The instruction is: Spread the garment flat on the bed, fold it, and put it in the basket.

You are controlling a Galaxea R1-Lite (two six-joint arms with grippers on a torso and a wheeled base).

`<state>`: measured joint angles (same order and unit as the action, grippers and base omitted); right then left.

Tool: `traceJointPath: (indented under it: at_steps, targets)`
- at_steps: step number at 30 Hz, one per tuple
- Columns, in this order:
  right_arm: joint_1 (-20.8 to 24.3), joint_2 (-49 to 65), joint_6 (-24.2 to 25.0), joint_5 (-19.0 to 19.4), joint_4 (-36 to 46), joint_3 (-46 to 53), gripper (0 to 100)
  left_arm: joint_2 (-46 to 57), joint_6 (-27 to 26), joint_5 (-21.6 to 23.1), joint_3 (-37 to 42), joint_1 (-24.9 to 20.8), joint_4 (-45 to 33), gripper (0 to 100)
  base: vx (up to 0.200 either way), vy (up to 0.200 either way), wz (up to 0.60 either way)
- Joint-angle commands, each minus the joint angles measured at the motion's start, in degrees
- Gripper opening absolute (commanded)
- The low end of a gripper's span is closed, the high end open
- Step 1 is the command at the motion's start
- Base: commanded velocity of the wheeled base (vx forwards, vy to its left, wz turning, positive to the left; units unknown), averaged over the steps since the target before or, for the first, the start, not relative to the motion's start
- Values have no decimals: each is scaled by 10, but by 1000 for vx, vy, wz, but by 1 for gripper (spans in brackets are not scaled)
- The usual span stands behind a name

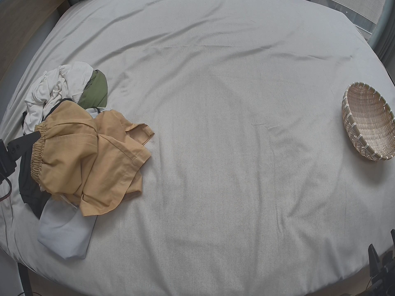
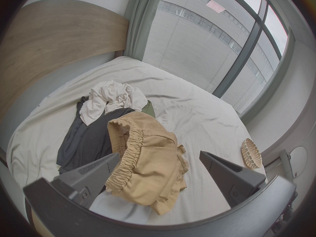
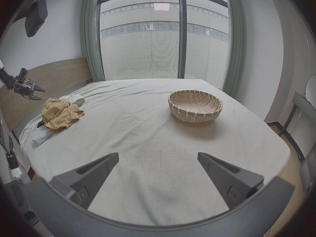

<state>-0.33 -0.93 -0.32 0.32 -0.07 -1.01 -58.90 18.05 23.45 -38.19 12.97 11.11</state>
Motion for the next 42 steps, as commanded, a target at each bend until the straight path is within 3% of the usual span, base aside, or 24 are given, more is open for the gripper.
traceJointPath:
  at_steps: [1,14,36,37,42]
  targets:
    - [0,9,1,0,0,10,100,-56,1,25,-5,17,13,100,0,0,0]
    - [0,9,1,0,0,10,100,-155,0,29,-63,14,65,100,0,0,0]
    - [0,9,2,0,0,10,100,-209,-28,39,-59,-19,120,100,0,0,0]
    - [0,9,1,0,0,10,100,-215,-28,39,-59,-18,125,0,0,0,0]
    - [0,9,2,0,0,10,100,-215,-28,41,-57,-21,132,0,0,0,0]
